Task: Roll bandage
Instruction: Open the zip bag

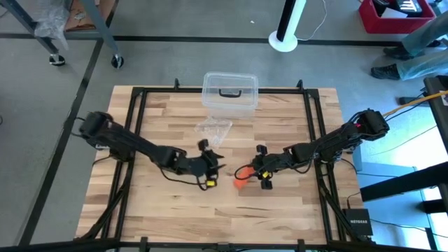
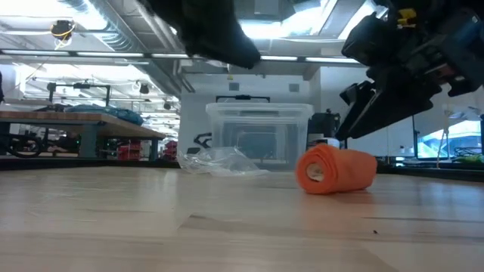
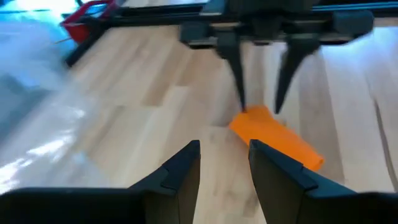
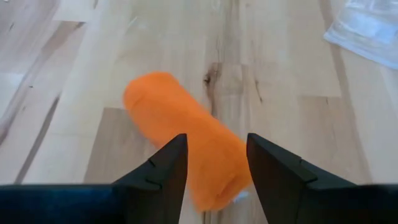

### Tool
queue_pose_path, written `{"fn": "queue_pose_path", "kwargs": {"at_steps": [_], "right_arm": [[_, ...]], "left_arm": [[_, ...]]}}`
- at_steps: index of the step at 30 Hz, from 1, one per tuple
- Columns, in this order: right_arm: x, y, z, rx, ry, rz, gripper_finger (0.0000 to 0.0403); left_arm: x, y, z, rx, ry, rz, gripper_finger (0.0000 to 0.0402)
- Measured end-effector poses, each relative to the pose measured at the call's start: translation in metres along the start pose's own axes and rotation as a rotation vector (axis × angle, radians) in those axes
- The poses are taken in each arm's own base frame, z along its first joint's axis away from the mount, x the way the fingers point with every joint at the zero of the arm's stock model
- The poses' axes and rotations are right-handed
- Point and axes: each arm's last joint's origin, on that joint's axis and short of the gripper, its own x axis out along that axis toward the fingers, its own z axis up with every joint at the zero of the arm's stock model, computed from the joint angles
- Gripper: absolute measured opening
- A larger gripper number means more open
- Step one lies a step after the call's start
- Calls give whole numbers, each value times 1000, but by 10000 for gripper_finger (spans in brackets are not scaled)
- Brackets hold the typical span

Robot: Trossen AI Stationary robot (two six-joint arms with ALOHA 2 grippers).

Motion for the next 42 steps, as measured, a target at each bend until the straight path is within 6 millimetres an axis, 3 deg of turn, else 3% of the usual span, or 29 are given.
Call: {"fn": "queue_pose_path", "kwargs": {"at_steps": [4, 8, 21, 28, 31, 36, 42], "right_arm": [[0, 0, 0, 1, -4, -11, 167], [0, 0, 1, 1, -7, -12, 167], [0, -2, 0, 1, -11, -47, 167], [0, -2, -2, -3, 14, -51, 167], [0, -2, -3, -2, 24, -53, 167], [0, -2, -3, 2, 23, -52, 167], [0, -2, -2, 5, 12, -51, 167]], "left_arm": [[-14, 20, 3, -42, 73, 47, 129], [-5, 42, -6, -154, 139, 124, 129], [87, 92, -69, -218, 296, 244, 130], [107, 89, -98, -245, 408, 214, 130], [101, 78, -106, -192, 494, 175, 127], [74, 60, -104, -12, 621, 91, 105], [28, 45, -78, 63, 600, -29, 89]]}}
